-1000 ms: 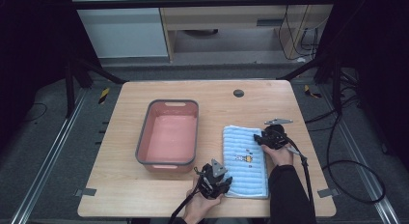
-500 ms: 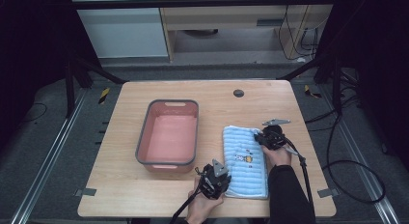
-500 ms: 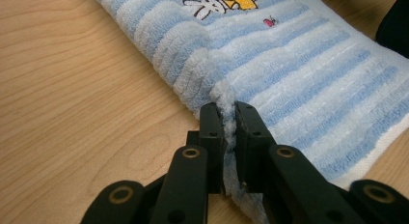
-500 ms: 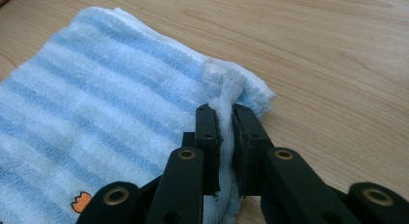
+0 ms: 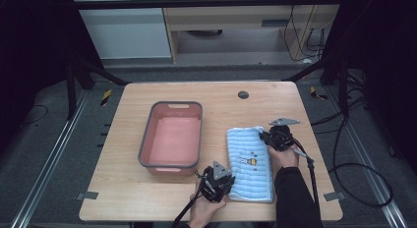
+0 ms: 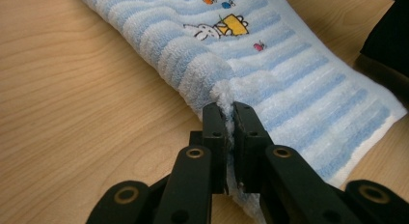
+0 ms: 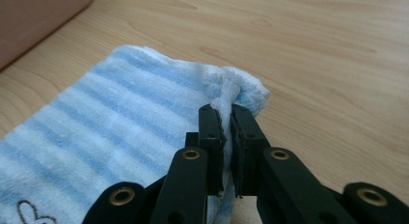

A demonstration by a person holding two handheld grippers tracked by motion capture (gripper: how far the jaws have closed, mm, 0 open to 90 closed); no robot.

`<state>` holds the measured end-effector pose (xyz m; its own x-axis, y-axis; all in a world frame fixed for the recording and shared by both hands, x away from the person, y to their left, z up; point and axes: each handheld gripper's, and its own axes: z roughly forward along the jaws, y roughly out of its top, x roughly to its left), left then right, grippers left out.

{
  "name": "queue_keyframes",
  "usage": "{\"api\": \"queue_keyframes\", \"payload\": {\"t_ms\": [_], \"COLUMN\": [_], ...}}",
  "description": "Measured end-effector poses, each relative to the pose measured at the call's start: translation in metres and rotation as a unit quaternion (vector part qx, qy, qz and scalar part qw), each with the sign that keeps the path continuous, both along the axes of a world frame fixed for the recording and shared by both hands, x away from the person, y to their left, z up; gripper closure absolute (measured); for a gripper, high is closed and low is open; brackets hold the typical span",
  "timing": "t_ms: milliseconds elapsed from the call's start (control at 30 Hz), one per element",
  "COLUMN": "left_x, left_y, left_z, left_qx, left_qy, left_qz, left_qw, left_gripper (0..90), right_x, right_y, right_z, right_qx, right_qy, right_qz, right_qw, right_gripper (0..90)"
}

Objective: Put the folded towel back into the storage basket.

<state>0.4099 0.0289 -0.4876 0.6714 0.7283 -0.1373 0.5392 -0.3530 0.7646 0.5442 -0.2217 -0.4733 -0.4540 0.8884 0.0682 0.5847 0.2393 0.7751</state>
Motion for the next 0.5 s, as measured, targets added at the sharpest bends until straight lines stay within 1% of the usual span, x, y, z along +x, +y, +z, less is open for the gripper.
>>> {"api": "queue_keyframes", "payload": {"t_ms": [100, 233, 267, 300, 400, 433, 467, 500], "left_x": [0.000, 0.001, 0.000, 0.000, 0.000, 0.000, 0.000, 0.000], "left_y": [0.002, 0.009, 0.010, 0.011, 0.014, 0.014, 0.015, 0.017], "left_z": [0.004, 0.015, 0.016, 0.019, 0.026, 0.026, 0.031, 0.034], "left_qx": [-0.005, -0.019, -0.020, -0.022, -0.021, -0.021, -0.023, -0.020], "left_qy": [-0.004, -0.009, -0.011, -0.013, -0.020, -0.020, -0.025, -0.028], "left_qz": [0.001, 0.001, 0.001, 0.001, -0.003, -0.003, -0.001, -0.002], "left_qw": [1.0000, 0.9998, 0.9997, 0.9997, 0.9996, 0.9996, 0.9994, 0.9994], "left_gripper": [84.9, 84.9, 85.0, 84.9, 85.0, 84.9, 85.0, 84.9], "right_x": [-0.003, -0.006, -0.007, -0.008, -0.010, -0.010, -0.011, -0.012], "right_y": [0.002, 0.003, 0.003, 0.003, 0.005, 0.005, 0.006, 0.007], "right_z": [0.009, 0.019, 0.022, 0.024, 0.032, 0.032, 0.039, 0.042], "right_qx": [0.003, 0.008, 0.005, 0.008, 0.008, 0.008, 0.003, 0.004], "right_qy": [-0.013, -0.025, -0.029, -0.031, -0.041, -0.041, -0.049, -0.052], "right_qz": [0.006, 0.006, 0.007, 0.007, 0.009, 0.009, 0.011, 0.011], "right_qw": [0.9999, 0.9996, 0.9995, 0.9995, 0.9991, 0.9991, 0.9987, 0.9986], "right_gripper": [84.9, 84.9, 84.9, 84.9, 84.9, 84.9, 84.9, 84.9]}}
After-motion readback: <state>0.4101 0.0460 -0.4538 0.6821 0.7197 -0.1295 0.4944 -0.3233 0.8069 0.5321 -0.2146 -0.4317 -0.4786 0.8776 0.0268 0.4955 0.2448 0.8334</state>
